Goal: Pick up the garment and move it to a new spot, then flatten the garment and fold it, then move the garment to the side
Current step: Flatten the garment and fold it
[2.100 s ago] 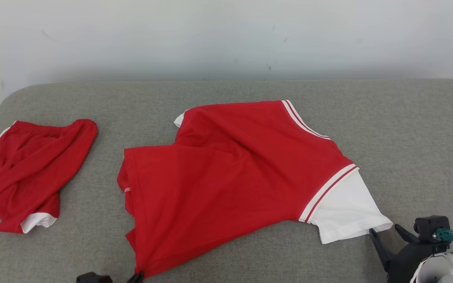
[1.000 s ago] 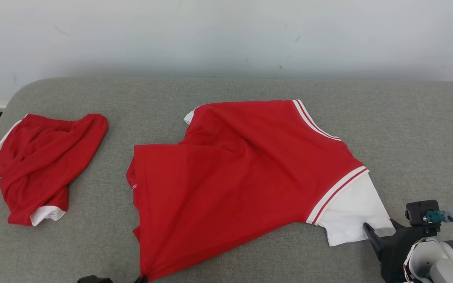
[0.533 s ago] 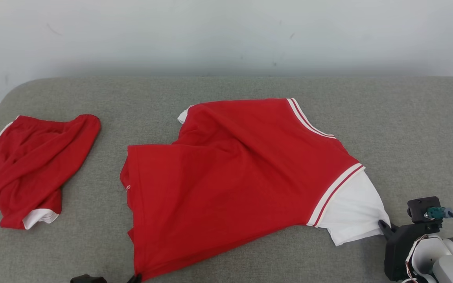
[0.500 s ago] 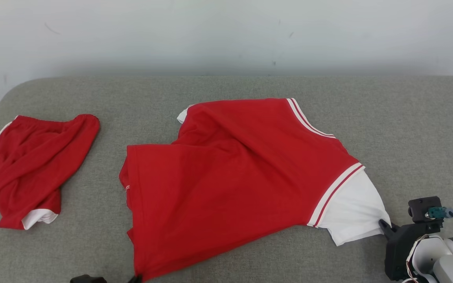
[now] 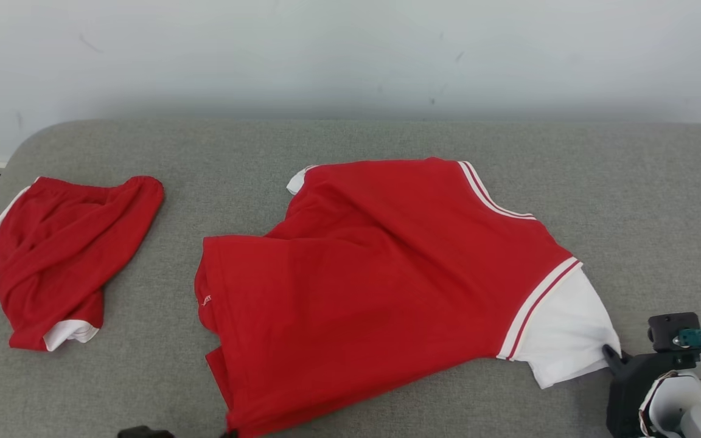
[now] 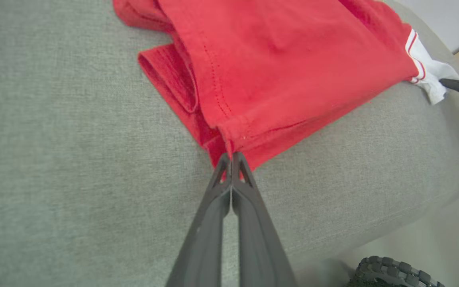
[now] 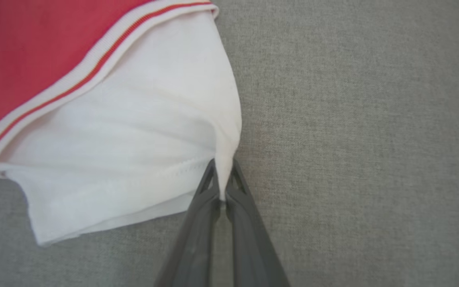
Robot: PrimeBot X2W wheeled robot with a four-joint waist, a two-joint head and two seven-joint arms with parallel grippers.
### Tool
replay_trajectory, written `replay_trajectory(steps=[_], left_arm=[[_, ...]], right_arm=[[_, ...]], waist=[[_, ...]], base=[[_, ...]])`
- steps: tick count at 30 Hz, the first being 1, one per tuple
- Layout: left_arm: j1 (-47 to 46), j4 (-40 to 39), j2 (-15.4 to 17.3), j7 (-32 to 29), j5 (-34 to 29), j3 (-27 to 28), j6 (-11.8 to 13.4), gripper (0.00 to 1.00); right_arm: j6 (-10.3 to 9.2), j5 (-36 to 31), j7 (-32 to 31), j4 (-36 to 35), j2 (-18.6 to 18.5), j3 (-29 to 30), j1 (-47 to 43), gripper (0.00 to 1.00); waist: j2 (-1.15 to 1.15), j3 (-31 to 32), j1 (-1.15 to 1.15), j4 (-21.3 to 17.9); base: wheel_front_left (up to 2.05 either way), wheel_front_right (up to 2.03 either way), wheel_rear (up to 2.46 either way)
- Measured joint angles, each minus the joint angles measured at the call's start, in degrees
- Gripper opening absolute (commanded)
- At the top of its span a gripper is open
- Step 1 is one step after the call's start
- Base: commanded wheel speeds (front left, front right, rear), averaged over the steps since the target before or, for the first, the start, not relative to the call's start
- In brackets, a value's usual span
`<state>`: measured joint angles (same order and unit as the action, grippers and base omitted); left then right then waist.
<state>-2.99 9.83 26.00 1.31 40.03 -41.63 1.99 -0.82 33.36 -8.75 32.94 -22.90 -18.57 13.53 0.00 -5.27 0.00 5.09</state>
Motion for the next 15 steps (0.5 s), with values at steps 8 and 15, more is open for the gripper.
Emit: replay_trajectory(steps=[8,15], left_arm=[[-1.63,0.13,1.59,0.82,2.25,3.61,-1.63,0.0],[-11.93,3.13,5.44,-1.81,8.16,8.47,-7.44,0.0]], right_arm=[[1.34,-0.01,-0.85,-0.32,3.08,-2.48,1.86,0.0],[1.59,0.57,-3.79,-1.03,7.95,-4.04,9.94,0.0]], waist=[[0.0,0.09,0.0,-1.67],[0.0,-2.92,0.0,-4.16]], base=[[0.0,0.0,0.0],[0.0,0.0,0.0]])
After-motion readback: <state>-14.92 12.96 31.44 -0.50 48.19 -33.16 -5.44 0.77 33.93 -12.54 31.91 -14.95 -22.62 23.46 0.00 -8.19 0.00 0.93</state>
